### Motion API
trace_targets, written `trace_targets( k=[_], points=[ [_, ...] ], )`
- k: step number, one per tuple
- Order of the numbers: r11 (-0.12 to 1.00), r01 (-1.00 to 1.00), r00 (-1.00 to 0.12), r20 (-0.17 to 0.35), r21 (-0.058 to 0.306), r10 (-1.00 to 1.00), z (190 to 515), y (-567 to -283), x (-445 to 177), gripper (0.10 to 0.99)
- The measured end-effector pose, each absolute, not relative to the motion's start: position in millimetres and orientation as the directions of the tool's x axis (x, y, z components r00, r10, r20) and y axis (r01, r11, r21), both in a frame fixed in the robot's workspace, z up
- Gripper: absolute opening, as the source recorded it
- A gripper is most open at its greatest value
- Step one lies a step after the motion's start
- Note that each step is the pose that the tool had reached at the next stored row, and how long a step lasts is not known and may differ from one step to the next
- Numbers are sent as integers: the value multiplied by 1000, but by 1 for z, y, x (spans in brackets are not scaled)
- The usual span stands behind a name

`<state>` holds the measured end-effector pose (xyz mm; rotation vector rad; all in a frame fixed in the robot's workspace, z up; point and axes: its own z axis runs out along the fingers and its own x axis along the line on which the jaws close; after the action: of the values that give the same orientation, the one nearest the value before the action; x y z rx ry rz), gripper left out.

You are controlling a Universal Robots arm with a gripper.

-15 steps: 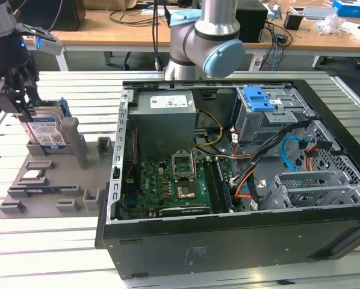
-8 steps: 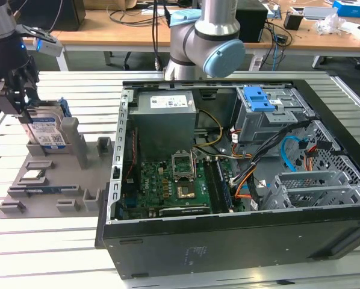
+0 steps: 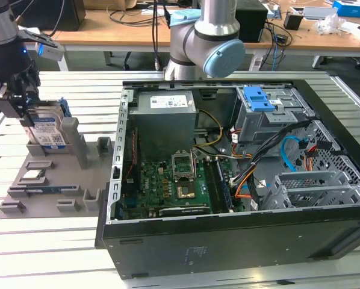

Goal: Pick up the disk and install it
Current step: 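Pick up the disk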

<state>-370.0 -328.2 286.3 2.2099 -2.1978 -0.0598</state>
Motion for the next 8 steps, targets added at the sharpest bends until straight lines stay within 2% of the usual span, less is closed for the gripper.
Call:
trace_targets(
  k=[5, 8],
  points=[
    [-6, -999, 5, -10, 44, -1000, 286, -328, -370, 647],
    [-6, -999, 5, -10, 44, -1000, 286, -328, -370, 459]
  ],
)
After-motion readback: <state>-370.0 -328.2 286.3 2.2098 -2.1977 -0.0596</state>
